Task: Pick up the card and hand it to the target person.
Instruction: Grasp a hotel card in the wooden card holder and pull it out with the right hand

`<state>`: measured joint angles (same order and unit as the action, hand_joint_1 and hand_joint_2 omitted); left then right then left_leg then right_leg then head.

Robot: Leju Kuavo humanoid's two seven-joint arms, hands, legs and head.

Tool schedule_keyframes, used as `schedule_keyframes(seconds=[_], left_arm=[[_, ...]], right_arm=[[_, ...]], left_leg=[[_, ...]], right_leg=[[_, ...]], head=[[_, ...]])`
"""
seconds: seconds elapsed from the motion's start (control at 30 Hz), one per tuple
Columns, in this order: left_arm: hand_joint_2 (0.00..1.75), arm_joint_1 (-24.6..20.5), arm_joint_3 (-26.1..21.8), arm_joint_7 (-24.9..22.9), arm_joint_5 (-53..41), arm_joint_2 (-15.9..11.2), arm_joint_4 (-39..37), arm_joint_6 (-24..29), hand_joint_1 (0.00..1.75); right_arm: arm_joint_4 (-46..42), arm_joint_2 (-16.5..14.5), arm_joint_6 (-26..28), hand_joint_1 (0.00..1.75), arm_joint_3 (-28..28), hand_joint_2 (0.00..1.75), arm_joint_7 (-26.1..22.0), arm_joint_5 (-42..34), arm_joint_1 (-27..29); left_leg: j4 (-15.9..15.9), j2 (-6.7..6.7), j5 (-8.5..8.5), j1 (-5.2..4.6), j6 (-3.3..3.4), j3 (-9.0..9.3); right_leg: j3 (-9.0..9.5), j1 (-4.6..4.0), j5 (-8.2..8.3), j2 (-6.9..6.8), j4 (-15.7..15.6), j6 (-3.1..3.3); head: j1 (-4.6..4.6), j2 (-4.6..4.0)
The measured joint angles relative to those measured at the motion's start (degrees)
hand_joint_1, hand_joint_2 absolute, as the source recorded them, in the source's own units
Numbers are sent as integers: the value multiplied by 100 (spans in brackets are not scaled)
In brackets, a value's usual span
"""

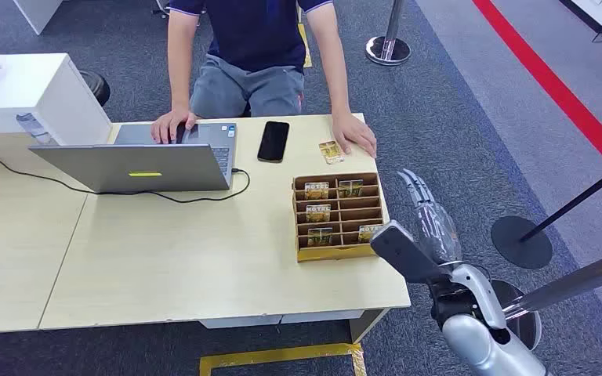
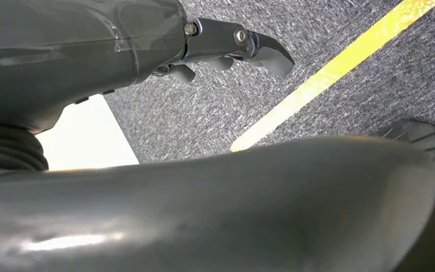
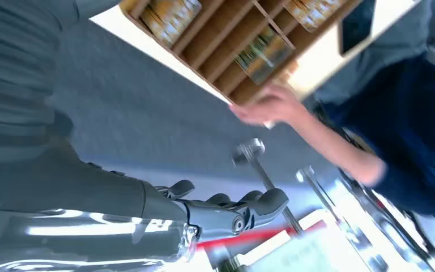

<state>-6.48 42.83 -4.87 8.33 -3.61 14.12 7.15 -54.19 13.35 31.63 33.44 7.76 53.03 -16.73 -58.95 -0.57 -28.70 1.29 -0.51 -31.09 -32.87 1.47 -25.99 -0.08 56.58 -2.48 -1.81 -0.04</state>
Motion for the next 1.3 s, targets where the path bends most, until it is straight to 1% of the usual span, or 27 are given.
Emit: schedule_keyframes(seconds=[0.73,0.87,1.3], left_arm=[[0,-7,10,-2,0,0,0,0,0],[0,-8,10,-2,0,0,0,2,0],[0,-13,11,-2,0,0,0,2,0]], right_arm=[[38,-7,0,56,0,175,-14,2,0],[44,-8,0,61,0,175,-17,2,0],[62,-13,0,65,2,175,-25,2,0]], left_leg=[[0,0,0,0,0,0],[0,0,0,0,0,0],[0,0,0,0,0,0]], right_leg=[[0,0,0,0,0,0],[0,0,0,0,0,0],[0,0,0,0,0,0]], head=[[0,0],[0,0],[0,0]])
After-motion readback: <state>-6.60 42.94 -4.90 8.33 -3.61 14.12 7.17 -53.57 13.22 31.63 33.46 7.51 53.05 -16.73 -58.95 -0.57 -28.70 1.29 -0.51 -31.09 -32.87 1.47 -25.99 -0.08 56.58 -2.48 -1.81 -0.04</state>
